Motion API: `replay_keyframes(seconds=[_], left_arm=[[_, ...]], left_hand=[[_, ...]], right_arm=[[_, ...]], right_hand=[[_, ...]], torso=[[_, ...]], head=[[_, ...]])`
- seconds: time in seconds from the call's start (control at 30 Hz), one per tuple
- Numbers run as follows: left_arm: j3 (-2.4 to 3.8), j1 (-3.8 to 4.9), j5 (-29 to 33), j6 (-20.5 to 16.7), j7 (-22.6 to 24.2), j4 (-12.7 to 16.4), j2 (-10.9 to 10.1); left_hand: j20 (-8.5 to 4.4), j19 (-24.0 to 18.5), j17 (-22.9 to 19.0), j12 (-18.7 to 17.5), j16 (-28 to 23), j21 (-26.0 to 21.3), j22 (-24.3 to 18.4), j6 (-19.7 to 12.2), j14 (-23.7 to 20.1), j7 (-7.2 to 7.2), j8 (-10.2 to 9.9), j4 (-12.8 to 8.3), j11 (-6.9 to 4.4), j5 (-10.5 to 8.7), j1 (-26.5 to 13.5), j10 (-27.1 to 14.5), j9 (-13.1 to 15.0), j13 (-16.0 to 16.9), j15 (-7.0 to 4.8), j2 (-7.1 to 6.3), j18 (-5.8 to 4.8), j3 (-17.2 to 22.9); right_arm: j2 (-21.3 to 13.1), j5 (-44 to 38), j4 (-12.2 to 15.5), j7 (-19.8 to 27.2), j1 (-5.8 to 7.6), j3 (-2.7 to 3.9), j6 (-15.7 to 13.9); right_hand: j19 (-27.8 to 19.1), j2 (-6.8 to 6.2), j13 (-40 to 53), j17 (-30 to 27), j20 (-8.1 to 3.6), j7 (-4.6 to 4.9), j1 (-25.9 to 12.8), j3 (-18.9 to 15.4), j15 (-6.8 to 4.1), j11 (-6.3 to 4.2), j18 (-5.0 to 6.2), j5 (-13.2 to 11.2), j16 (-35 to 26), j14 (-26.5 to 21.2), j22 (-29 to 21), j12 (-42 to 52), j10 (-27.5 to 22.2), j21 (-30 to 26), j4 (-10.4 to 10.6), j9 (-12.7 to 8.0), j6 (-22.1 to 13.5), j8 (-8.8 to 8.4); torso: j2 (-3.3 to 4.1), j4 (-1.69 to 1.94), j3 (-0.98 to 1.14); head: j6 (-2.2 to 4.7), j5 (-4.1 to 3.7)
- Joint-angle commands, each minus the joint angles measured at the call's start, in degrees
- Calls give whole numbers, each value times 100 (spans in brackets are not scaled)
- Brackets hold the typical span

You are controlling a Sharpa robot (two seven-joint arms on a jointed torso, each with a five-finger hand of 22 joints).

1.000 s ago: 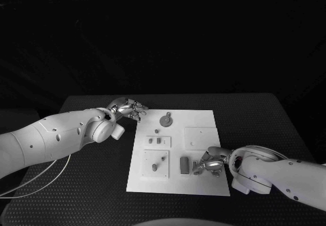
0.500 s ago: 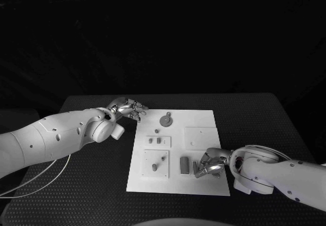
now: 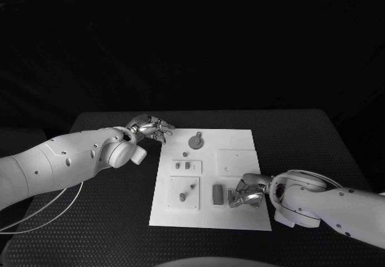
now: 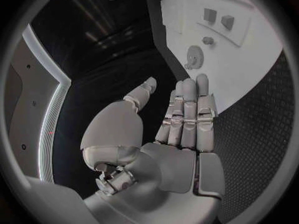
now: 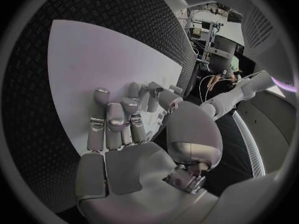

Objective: Assemble the parts on the task board

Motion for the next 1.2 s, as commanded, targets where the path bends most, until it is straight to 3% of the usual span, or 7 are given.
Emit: replay_keyframes(seconds=[0.03,0.27,0.4,0.67,1.07,1.13,1.2], left_arm=[[3,6,25,92,56,19,7],[3,6,18,84,54,22,4],[3,6,18,93,43,22,2],[3,6,18,93,42,17,5],[3,6,18,55,66,-8,23],[3,6,25,43,78,-22,31],[3,7,116,22,84,-43,40]], left_hand=[[14,37,10,3,-23,-30,9,-4,12,17,8,30,1,-20,-37,-40,-5,9,2,9,109,5],[14,37,13,9,-25,-35,12,12,10,10,19,36,-2,-20,-34,-31,-1,12,1,21,110,9],[14,37,14,10,-25,-36,13,12,10,10,20,36,-2,-21,-34,-30,-1,13,1,19,110,9],[14,37,15,10,-26,-37,14,12,10,9,20,36,-2,-20,-34,-30,-1,13,1,16,110,8],[14,37,17,10,-27,-39,16,12,10,9,20,37,-2,-21,-34,-31,-2,14,1,13,110,6],[15,36,17,10,-28,-40,16,11,9,9,21,38,-2,-21,-37,-31,-2,14,1,9,109,4],[16,34,18,9,-30,-43,18,9,7,10,20,39,-1,-21,-41,-33,-2,14,2,1,109,-1]], right_arm=[[18,-201,-7,-278,-6,-1,-76],[54,-278,-28,-382,-11,-1,-74],[54,-260,-31,-373,-12,-1,-50],[43,-98,-50,-316,-12,-1,-36],[-137,473,-165,80,35,43,-59],[-157,900,-351,429,113,60,-165],[-173,1330,-531,789,187,67,-276]], right_hand=[[28,128,-11,1,-11,-25,0,-24,-26,-34,76,-21,2,26,111,26,31,20,-84,5,59,35],[37,604,-26,48,-18,-57,-16,-36,-40,-65,76,-14,1,94,108,23,85,34,-451,5,135,73],[43,677,-30,60,-17,-63,-38,-26,-41,-68,76,-11,-1,110,106,21,98,33,-525,2,149,78],[45,603,-34,44,-11,-62,-91,-39,-38,-67,76,-13,-10,106,103,14,105,29,-584,-4,149,75],[60,-126,-46,-15,-9,-37,-254,37,-37,-28,76,-6,-59,58,85,-25,78,-22,-282,-53,59,15],[7,-380,-38,-17,6,52,-211,100,5,43,76,-6,-89,-7,85,-44,-5,-58,-184,-104,-189,-113],[-70,-492,-14,-10,39,145,-111,125,84,125,76,-17,-103,-90,96,-43,-119,-87,-166,-136,-416,-214]], torso=[[1,-3,-1],[-2,-1,0],[-2,-1,0],[-2,-4,1],[-8,-9,4],[-9,-5,3],[-14,-10,3]], head=[[-5,3],[-16,-1],[-16,-1],[-13,-4],[72,-22],[130,-45],[204,-58]])
